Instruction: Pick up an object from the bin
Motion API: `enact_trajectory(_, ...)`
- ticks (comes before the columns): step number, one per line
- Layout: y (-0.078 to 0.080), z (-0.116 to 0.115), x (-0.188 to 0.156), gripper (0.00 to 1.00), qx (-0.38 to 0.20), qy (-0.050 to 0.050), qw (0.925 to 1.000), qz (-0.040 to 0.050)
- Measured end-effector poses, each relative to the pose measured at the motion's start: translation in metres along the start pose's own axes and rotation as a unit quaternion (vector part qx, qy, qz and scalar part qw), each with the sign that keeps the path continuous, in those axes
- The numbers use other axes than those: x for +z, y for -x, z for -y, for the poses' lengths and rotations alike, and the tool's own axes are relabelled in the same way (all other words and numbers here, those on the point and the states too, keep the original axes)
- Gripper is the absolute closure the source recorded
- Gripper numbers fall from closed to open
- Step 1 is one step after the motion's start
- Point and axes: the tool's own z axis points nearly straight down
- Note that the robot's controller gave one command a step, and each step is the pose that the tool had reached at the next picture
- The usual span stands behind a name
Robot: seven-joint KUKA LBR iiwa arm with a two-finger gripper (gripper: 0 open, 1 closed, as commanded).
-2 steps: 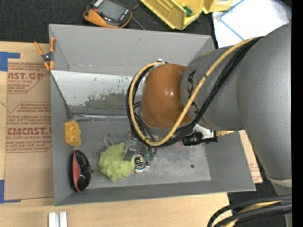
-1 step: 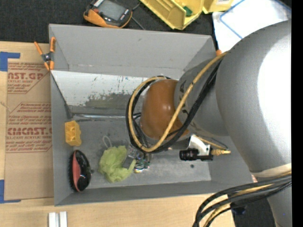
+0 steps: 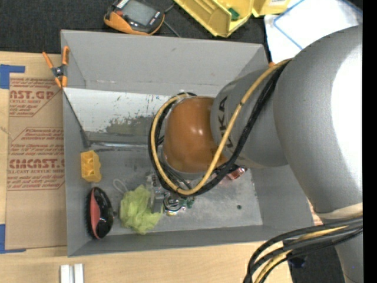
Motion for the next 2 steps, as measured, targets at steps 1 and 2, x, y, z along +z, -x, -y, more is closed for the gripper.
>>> enact_trajectory(1, 0.0, 0.0, 0.0, 1.0, 0.0, 0.0, 1.0, 0.0)
enact_trajectory(2, 0.0, 0.0, 0.0, 1.0, 0.0, 0.0, 1.0, -0.0001)
